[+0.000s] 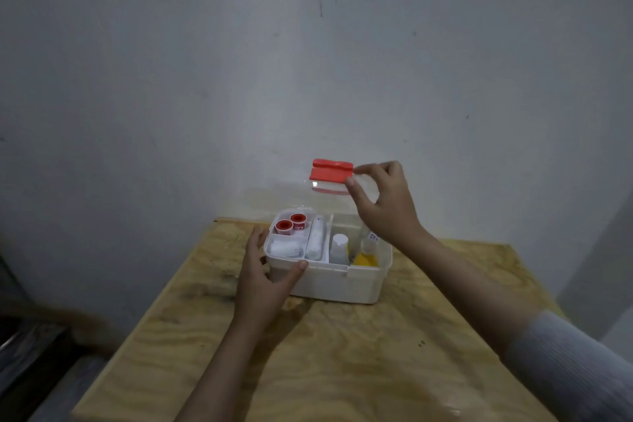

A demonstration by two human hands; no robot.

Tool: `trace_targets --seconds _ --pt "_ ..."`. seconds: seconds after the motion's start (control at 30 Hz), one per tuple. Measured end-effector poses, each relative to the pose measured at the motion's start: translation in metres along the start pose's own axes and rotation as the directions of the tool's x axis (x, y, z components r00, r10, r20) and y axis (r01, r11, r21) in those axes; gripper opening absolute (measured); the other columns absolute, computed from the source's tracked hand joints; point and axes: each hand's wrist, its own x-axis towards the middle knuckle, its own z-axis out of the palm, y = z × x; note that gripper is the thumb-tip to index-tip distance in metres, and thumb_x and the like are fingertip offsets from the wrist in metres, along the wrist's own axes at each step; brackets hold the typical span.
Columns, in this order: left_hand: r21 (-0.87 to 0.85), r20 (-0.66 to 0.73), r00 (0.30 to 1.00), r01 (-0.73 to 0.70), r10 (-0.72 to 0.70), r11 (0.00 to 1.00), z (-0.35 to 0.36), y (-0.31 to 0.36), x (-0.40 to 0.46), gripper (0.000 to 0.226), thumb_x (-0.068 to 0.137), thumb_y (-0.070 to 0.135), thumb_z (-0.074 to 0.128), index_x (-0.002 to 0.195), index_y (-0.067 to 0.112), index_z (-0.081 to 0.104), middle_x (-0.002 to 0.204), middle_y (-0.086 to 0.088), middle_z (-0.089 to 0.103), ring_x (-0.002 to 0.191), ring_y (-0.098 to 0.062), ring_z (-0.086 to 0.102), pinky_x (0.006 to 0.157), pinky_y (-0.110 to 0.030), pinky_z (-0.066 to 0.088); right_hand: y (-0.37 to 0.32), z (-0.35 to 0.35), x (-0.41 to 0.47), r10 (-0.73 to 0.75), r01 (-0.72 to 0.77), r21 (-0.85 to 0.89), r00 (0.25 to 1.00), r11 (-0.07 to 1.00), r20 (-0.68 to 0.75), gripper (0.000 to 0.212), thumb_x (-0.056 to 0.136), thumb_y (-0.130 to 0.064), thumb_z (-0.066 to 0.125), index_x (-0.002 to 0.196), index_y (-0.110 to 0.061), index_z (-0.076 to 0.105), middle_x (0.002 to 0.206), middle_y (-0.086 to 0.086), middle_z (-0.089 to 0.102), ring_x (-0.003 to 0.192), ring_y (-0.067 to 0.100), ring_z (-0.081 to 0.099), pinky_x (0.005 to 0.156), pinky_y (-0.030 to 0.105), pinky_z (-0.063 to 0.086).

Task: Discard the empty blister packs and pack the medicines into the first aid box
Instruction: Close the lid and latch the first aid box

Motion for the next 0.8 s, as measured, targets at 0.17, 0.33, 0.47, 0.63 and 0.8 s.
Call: trace_targets --seconds 0.17,0.33,0.47,0.63,0.8 --pt "-0.029 0.034 0.999 -0.026 0.027 0.999 -0.006 0.006 -0.003 0.114 0.067 0.046 0.078 0.145 0.051 -0.004 0.152 0.007 0.033 0.126 -0.013 0.043 0.096 -0.041 0.050 0.005 0.001 -0.050 -0.087 0.097 -0.063 0.987 0.993 0.138 0.046 0.083 -0.050 0.052 0.115 -0.018 0.059 0.105 0.005 0.054 0.100 0.019 0.051 0.085 0.028 0.043" --pt "0.020 0.038 0.994 -0.101 0.100 0.995 -0.004 0.013 -0.006 0.083 0.071 0.073 0.058 0.140 0.061 0.013 0.148 0.015 0.031 0.131 -0.020 0.042 0.091 -0.046 0.054 0.012 0.007 -0.071 -0.078 0.113 -0.118 0.961 0.986 0.266 0.060 0.084 -0.065 0.038 0.116 -0.021 0.060 0.116 0.004 0.058 0.111 0.021 0.052 0.095 0.045 0.043" --pt "0.063 -0.020 0.995 -0.092 0.094 0.994 0.000 0.013 -0.006 0.049 0.080 0.072 0.047 0.125 0.069 0.028 0.147 0.006 0.038 0.133 -0.022 0.042 0.091 -0.045 0.054 0.003 0.011 -0.066 0.038 -0.022 -0.069 0.971 0.997 0.237 0.058 0.085 -0.061 0.030 0.110 -0.023 0.066 0.114 0.000 0.061 0.111 0.016 0.050 0.097 0.044 0.040" --pt "-0.004 -0.016 0.997 -0.072 0.072 0.997 0.001 0.017 -0.007 0.041 0.088 0.052 0.052 0.125 0.059 0.036 0.135 0.010 0.048 0.118 -0.014 0.053 0.082 -0.034 0.058 -0.001 0.016 -0.063 0.144 -0.145 -0.005 0.977 0.989 0.155 0.033 0.091 -0.043 0.046 0.098 -0.022 0.070 0.108 0.000 0.065 0.107 0.018 0.051 0.095 0.048 0.041" --pt "-0.035 -0.016 0.998 -0.061 0.061 0.997 0.000 0.020 -0.009 0.041 0.090 0.039 0.058 0.123 0.055 0.039 0.125 0.019 0.045 0.104 -0.002 0.052 0.068 -0.014 0.053 -0.003 0.014 -0.065 0.191 -0.198 0.016 0.962 0.980 0.194 0.024 0.082 -0.042 0.060 0.099 -0.029 0.069 0.116 -0.004 0.059 0.115 0.015 0.045 0.101 0.045 0.039"
